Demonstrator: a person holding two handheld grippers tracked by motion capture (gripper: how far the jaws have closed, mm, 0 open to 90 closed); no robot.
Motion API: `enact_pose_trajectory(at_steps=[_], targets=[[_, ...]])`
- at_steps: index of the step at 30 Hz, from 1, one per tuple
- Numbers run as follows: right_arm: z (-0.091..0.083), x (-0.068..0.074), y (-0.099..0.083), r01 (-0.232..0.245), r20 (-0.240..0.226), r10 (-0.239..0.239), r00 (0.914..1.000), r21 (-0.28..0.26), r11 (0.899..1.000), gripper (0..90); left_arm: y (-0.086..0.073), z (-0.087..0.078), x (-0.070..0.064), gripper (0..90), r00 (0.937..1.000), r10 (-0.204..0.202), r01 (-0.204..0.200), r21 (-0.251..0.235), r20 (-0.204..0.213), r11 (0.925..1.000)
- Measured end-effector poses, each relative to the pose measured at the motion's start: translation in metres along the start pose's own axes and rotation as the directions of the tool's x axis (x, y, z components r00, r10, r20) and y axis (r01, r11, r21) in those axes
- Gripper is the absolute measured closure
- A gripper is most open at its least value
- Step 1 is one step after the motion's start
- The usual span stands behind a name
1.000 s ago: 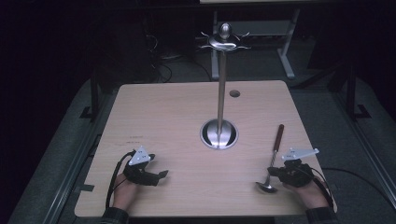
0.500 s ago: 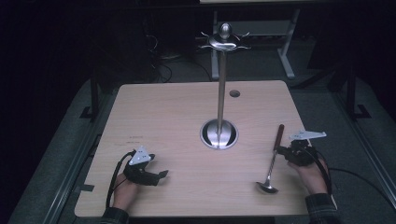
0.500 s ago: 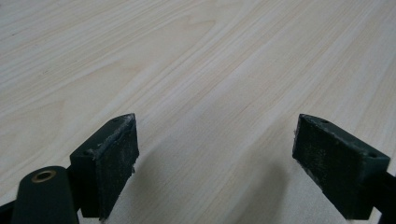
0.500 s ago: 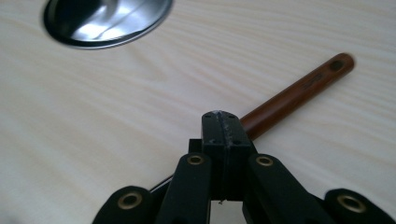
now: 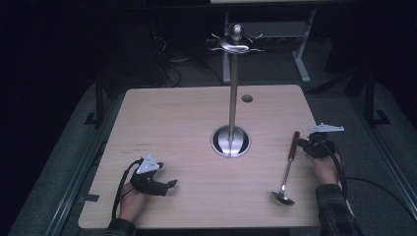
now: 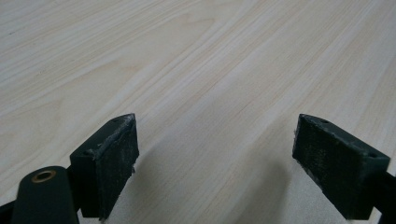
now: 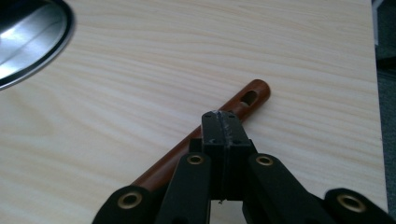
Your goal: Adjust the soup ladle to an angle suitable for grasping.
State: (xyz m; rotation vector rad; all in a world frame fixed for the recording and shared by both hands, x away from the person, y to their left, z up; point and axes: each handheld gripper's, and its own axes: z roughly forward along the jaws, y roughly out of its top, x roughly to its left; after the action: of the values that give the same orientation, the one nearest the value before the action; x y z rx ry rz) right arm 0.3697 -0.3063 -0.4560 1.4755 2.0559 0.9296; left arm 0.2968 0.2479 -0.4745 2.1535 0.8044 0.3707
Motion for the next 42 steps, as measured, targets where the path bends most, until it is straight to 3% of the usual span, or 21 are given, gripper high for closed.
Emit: enact_pose_trajectory(at_steps=[6, 14, 26, 42], targets=[[0.012, -0.007, -0.003, -0.026, 0.019, 0.026, 0.9995, 0.007, 1.0, 89.9, 0.0, 0.0, 0.0, 14.0, 1.0, 0.0, 0.0, 0.001, 0.0, 1.0], [0.016, -0.003, -0.003, -0.011, 0.004, 0.011, 0.9999, 0.025, 1.0, 89.9, 0.0, 0.0, 0.0, 14.0, 1.0, 0.001, -0.001, 0.002, -0.001, 1.0], [0.018, 0.01, 0.0, 0.034, -0.059, -0.031, 0.9978, 0.042, 0.999, 89.9, 0.0, 0.0, 0.0, 14.0, 1.0, 0.002, -0.002, 0.002, -0.001, 1.0], [0.022, 0.035, 0.008, 0.113, -0.153, -0.106, 0.9826, 0.044, 0.993, 89.9, 0.0, 0.001, 0.0, 14.0, 1.0, 0.002, -0.002, 0.006, 0.0, 1.0]])
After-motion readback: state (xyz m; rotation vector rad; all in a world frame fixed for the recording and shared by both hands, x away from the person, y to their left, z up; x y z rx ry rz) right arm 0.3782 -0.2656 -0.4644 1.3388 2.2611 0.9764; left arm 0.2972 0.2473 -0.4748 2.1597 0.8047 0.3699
